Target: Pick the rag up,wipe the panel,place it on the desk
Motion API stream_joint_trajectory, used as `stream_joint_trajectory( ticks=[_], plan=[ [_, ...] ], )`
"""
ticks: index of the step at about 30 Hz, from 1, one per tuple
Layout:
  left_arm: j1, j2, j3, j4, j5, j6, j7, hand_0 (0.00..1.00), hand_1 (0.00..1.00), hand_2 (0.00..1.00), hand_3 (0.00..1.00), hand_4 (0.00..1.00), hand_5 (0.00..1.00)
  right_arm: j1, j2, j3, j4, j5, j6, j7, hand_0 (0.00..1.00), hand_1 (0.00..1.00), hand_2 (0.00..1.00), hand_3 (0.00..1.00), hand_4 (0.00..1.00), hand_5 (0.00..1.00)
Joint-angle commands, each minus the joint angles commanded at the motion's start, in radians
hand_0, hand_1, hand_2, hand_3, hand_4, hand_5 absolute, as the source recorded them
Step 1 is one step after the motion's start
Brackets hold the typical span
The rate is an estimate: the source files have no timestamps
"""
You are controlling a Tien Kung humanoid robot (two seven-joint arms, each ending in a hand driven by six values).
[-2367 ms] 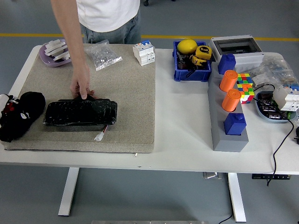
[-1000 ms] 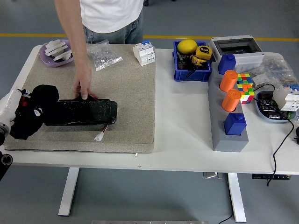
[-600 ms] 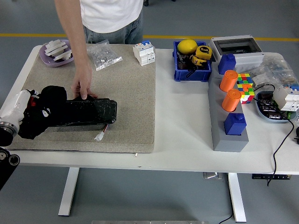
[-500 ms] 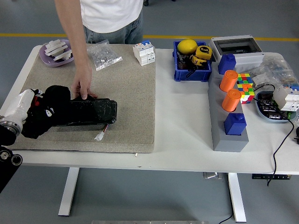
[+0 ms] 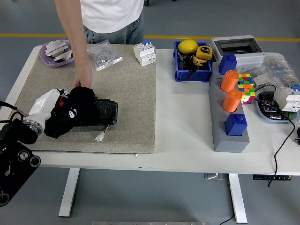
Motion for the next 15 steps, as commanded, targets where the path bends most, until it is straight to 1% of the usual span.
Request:
stream_joint_trajectory(
  ticks=[7,15],
  plan=[
    [-0.036,-0.008,0.056,-0.004,-0.009,-0.003,0.004,0.207,0.116,0.54,0.516,0.223,0.002,0.002,-0.002,-0.003,-0.001,0.002,0.002,-0.001,0.747,0.588,0.64,0.614,0.998,0.629],
    [-0.067,-0.014,0.133,-0.024,-0.015,-0.01,0.015,0.207,0.116,0.541,0.517,0.23,0.002,0.005,-0.002,-0.004,-0.001,0.002,0.002,0.0,0.747,0.587,0.64,0.614,0.998,0.629]
  ],
)
